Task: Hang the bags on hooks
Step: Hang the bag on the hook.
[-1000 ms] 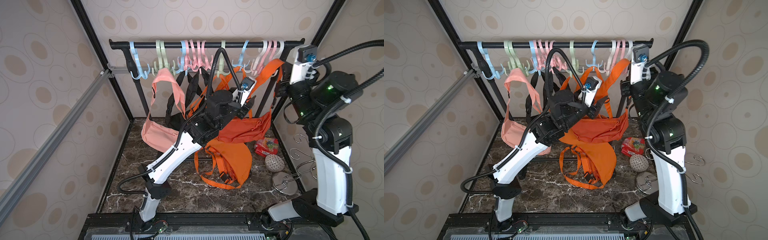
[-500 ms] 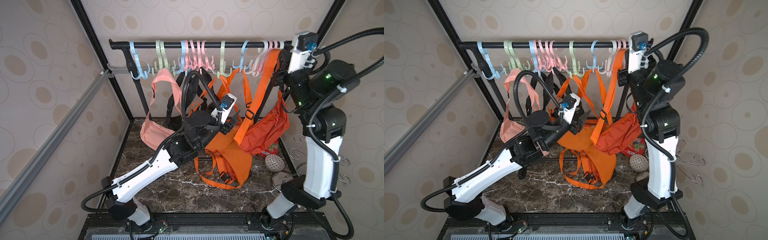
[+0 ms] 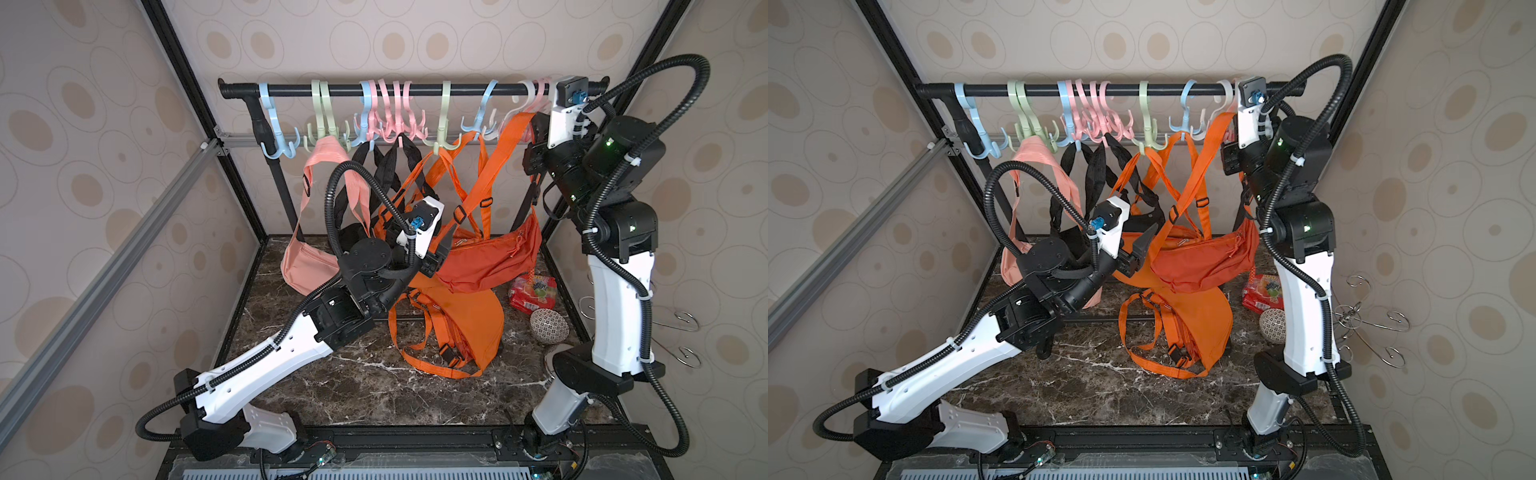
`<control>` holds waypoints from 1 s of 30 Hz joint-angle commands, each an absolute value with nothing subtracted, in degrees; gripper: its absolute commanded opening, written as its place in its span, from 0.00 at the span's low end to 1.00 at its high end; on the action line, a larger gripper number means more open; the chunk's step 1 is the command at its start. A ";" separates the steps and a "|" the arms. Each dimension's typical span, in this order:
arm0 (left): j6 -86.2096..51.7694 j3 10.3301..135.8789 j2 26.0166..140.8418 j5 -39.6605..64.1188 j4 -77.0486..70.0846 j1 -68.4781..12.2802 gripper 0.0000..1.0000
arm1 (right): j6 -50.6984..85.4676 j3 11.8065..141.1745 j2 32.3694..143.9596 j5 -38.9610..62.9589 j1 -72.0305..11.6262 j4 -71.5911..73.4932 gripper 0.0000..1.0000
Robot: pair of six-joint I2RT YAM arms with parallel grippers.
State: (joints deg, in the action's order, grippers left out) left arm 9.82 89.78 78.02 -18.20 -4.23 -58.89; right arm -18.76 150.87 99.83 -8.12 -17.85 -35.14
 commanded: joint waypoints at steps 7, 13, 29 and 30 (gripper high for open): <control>9.14 87.77 75.89 -19.31 -6.39 -58.97 0.65 | -19.95 140.89 93.90 -10.37 -17.09 -33.27 0.00; 9.27 85.50 73.96 -20.26 -7.21 -58.98 0.66 | -20.04 138.95 92.02 -10.43 -17.03 -33.79 0.00; 8.79 80.12 70.53 -21.14 -9.28 -58.86 0.72 | -18.23 126.05 82.08 -11.48 -17.05 -31.47 0.35; 8.71 79.85 70.43 -21.25 -9.29 -58.89 0.72 | -17.77 125.00 81.19 -11.68 -17.05 -31.32 0.37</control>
